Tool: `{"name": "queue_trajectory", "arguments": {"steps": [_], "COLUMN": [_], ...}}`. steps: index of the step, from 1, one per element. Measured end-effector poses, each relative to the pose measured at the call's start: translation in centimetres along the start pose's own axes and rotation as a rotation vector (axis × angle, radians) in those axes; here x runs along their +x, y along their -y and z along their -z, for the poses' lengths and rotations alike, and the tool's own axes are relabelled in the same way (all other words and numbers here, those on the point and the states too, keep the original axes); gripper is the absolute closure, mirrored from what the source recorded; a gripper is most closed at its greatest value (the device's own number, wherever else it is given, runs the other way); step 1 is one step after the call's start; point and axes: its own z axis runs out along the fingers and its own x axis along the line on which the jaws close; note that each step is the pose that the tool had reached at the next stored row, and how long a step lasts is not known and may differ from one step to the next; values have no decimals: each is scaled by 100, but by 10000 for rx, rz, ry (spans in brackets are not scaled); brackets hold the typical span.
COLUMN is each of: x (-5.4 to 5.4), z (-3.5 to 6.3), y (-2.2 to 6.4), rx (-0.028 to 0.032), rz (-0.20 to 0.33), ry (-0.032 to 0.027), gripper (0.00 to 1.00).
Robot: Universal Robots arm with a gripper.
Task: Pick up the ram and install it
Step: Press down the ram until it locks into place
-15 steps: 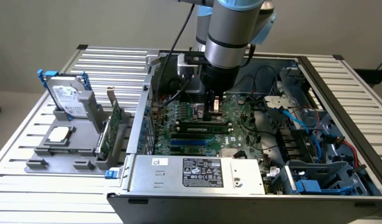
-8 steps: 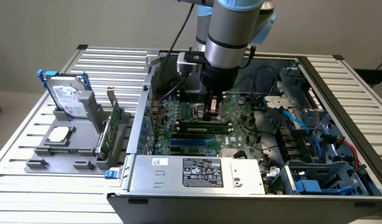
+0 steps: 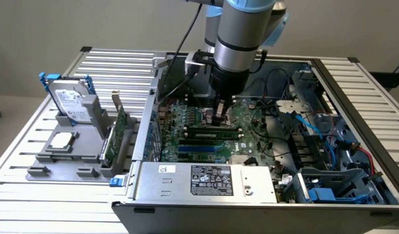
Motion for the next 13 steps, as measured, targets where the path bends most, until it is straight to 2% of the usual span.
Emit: {"name": "queue_trajectory", "arguments": {"steps": [9,13], "x": [0,0], "z": [0,0], "y": [0,1], "rx": [-16,-11], "rz": [-1374,-1902], "ry": [101,128], "gripper": [89,89]}}
